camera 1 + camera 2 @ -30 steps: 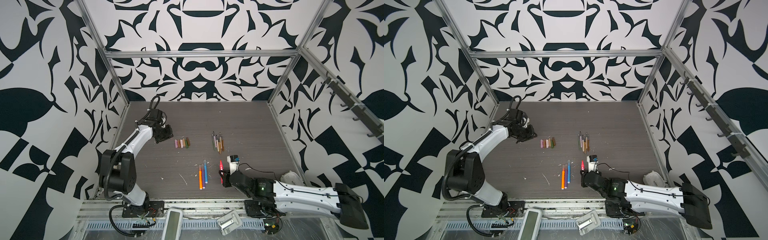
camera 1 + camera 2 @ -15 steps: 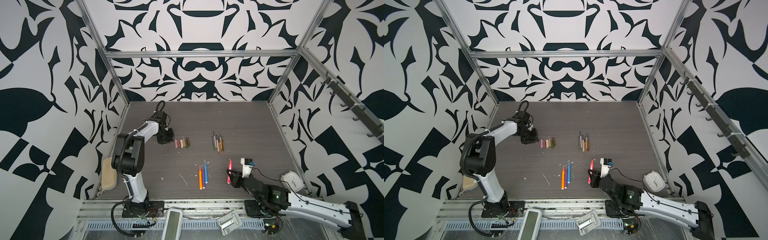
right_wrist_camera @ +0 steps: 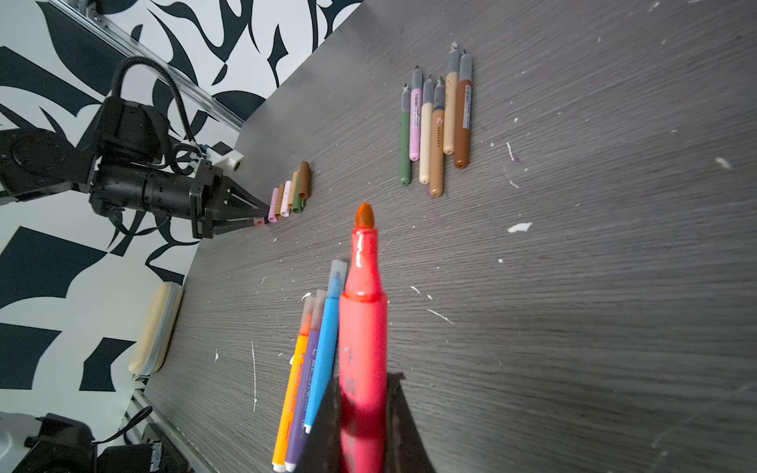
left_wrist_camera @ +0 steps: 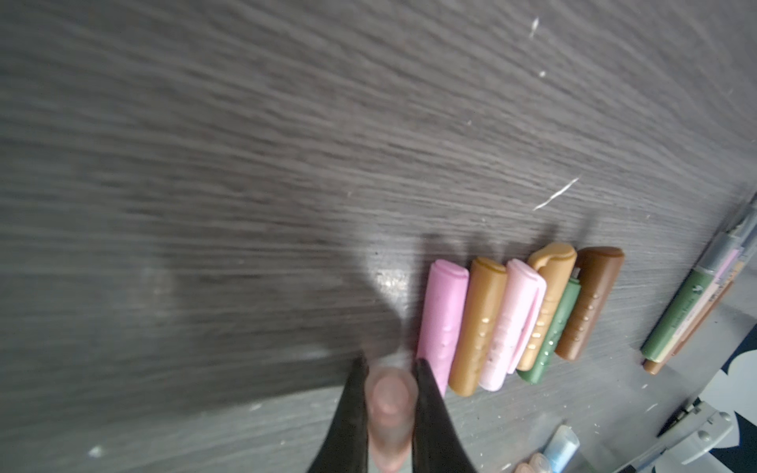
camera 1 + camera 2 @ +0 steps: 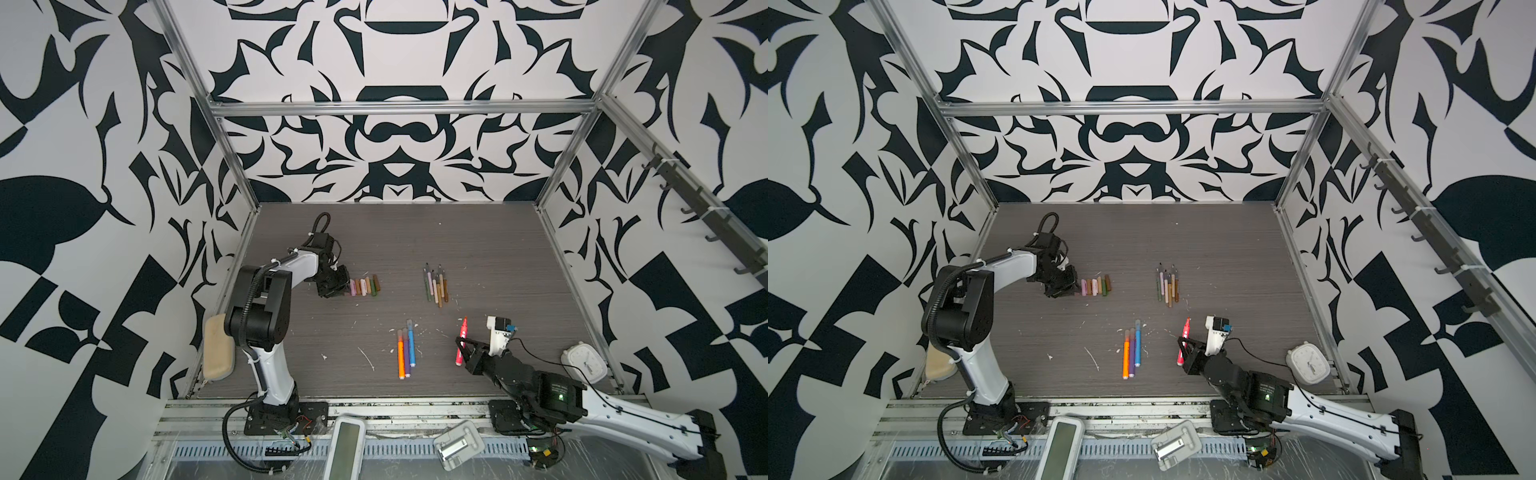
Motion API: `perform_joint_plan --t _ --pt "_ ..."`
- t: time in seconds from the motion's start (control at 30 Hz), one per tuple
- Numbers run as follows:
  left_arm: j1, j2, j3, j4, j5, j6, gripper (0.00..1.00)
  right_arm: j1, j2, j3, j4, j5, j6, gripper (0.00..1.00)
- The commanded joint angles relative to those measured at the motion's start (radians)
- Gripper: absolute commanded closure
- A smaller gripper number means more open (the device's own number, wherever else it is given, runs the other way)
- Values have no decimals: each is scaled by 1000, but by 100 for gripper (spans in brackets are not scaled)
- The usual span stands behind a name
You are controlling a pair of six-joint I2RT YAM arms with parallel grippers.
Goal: Open the pen caps
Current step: 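Set the pink cap beside the cap row and open the left gripper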
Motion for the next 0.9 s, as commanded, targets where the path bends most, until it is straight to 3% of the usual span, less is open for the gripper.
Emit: perform_joint_plan --t 0.0,0.2,0.37,0.53,0.87 --pt "4 -33 -34 18 -29 -12 87 -4 15 -1 -32 26 5 100" --pt "32 -56 -72 64 15 -28 85 -4 15 0 -30 23 6 100" --pt "74 -67 -112 150 135 -57 64 -3 10 -1 -36 22 6 100" --pt "76 -70 -115 167 172 -62 51 -4 9 -1 -39 23 7 100" --pt "76 -63 -111 175 181 -67 48 -4 14 0 -37 24 11 100"
